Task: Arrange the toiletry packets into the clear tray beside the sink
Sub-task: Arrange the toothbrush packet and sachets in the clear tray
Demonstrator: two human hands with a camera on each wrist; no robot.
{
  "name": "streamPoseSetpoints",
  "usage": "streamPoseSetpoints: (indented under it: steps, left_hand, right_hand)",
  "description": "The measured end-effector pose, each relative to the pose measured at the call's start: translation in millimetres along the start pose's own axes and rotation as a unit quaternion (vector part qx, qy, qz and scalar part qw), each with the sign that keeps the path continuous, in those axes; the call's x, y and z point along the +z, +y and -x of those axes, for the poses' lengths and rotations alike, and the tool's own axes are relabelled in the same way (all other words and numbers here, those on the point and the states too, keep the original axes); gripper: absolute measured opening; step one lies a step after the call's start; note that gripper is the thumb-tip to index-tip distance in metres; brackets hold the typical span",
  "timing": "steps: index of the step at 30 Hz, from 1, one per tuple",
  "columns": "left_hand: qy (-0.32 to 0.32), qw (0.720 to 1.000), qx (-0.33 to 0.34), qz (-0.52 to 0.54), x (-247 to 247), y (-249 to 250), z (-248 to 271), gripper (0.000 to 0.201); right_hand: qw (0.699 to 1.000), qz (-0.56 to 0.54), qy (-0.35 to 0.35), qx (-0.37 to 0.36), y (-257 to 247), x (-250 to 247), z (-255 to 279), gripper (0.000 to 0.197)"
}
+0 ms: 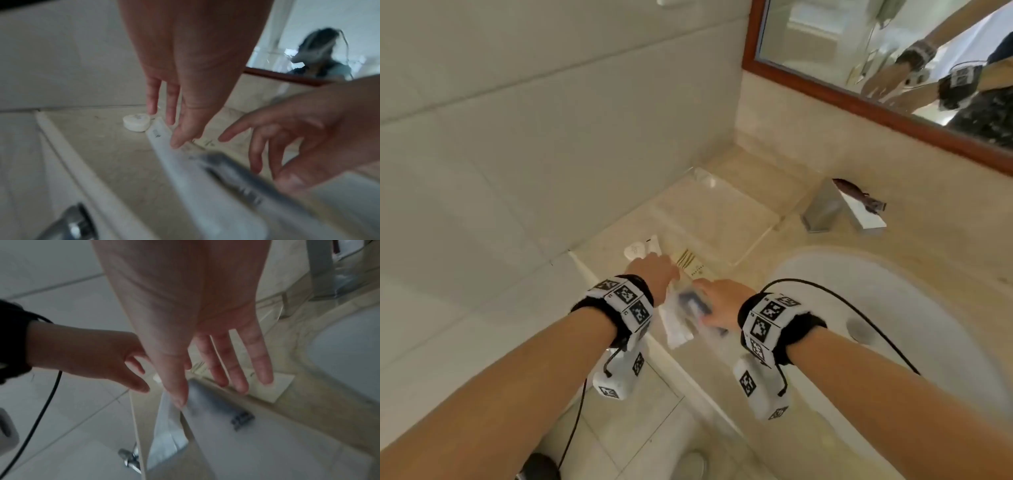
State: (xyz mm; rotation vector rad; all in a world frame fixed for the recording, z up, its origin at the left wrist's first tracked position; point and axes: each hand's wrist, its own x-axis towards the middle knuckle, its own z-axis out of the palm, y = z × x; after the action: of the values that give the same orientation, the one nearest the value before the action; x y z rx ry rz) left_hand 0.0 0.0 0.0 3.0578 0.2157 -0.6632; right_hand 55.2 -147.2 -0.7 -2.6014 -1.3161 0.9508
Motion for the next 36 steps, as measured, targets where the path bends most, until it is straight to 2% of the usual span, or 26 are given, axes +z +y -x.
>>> streamPoseSetpoints:
  steps: [3, 6, 11, 16, 21, 25, 32, 36]
  left_hand:
    - [-0.015, 0.995, 0.047, -0.090, 16, -5, 0, 0.050]
    - [0.010, 0.993, 0.062, -0.102, 32, -10, -4, 0.052]
    - [0.033, 0.989, 0.069, -0.126, 39, -11, -9, 0.041]
    - [0.041, 0.984, 0.107, -0.136, 41, -18, -7, 0.031]
    - [0.061, 0.984, 0.125, -0.109, 25, -20, -9, 0.032]
    - [0.096, 0.984, 0.122, -0.093, 3, -18, -12, 0.032]
    - [0.123, 0.975, 0.124, -0.137, -39, 7, -19, 0.043]
    - [0.129, 0.965, 0.132, -0.186, -60, 16, -20, 0.041]
  right_hand:
    - [0.998, 0.036, 0.013, 0.040, -3, 18, -10, 0.071]
    - [0.996, 0.066, 0.011, 0.066, -7, 28, -18, 0.077]
    - [0.992, 0.107, 0.018, 0.064, -8, 28, -24, 0.069]
    - [0.993, 0.107, 0.011, 0.042, -9, 19, -23, 0.054]
    - [0.992, 0.112, 0.031, 0.051, -8, 5, -17, 0.053]
    - [0.990, 0.115, 0.061, 0.057, -1, -24, -9, 0.064]
    - [0.984, 0.095, 0.129, 0.082, 28, -71, 12, 0.065]
    - [0.980, 0.085, 0.150, 0.101, 44, -87, 16, 0.067]
